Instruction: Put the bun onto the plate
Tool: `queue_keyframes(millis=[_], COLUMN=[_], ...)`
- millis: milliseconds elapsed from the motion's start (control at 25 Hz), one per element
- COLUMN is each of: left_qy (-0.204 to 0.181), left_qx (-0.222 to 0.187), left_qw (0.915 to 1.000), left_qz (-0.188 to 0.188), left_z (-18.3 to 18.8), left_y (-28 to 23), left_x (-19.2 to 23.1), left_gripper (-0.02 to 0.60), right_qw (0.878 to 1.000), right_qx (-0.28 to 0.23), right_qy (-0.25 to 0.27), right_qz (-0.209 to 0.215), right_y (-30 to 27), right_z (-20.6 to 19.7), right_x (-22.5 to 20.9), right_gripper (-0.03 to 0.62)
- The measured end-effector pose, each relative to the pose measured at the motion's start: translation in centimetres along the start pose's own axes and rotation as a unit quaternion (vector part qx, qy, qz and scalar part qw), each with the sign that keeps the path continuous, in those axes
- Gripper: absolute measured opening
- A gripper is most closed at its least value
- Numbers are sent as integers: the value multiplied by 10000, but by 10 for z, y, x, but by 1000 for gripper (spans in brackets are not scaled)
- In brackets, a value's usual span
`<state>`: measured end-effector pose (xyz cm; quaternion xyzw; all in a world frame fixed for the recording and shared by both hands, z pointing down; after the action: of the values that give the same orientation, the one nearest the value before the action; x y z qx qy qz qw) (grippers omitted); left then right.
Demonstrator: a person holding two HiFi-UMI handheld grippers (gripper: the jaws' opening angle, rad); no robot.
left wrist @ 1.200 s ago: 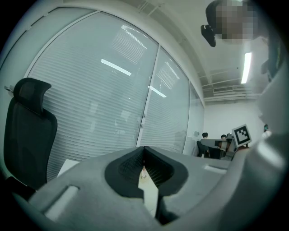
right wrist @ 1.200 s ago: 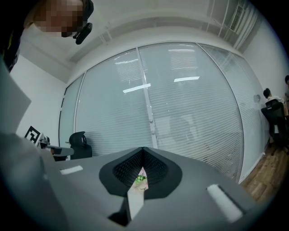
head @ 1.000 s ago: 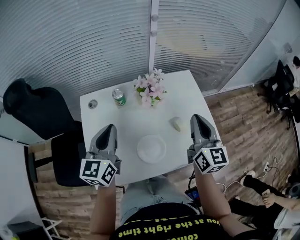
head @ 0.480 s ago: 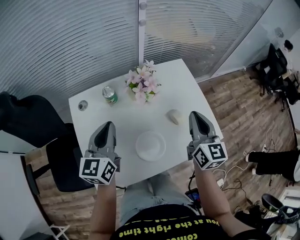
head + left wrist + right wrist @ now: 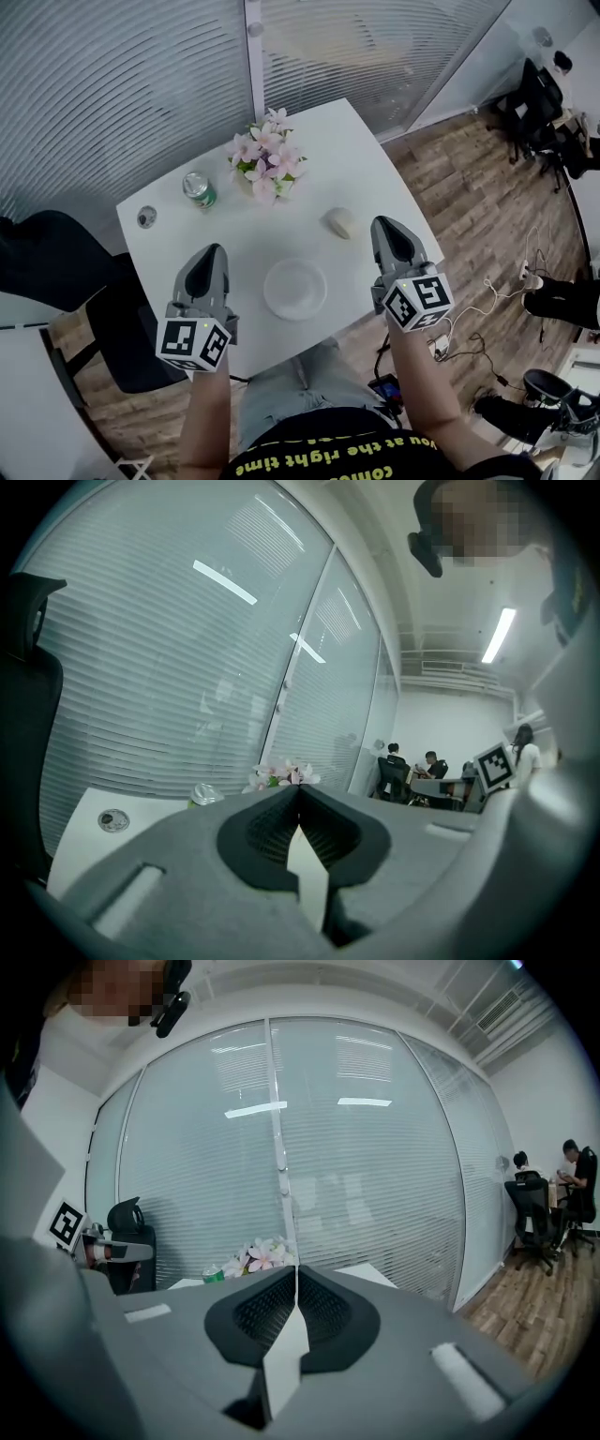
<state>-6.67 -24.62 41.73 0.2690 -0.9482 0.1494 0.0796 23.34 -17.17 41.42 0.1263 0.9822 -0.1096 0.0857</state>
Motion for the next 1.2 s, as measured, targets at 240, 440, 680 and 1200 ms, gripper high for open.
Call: queue_keyframes(millis=[240,440,680,1200], left_qy=[3,84,125,218], left_qx=[85,168,251,386], left_qw=[10000,9998,9995,9984], left_qz=[-6,53,119,360], left_z=[-10,-20,-28,-46], left_y=[-4,-8,-12,-19], left_x=[3,8,13,23], left_gripper=[1,0,0,0], right_qw=[9995,9979,9938,9769], right_qx=[282,617,1063,2074], right_qy=[-86,-100,-141,-109], right_qz=[93,173,276,506], right_y=[-11,-27,-48,-86], right_z=[-25,-48,-77,-140], right_x=[-6,-14,-29,-58], right_gripper=[41,102,176,299])
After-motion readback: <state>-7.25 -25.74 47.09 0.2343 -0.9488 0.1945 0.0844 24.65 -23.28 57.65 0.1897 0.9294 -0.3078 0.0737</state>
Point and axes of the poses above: the fingertips, and each gripper's own axes: y backward along the fingers, x to its left, z out of its top, the point moved 4 cm from there along y, backward along the fingers, and after that the axes turned 12 degrees about z, right-handed, at the moved point
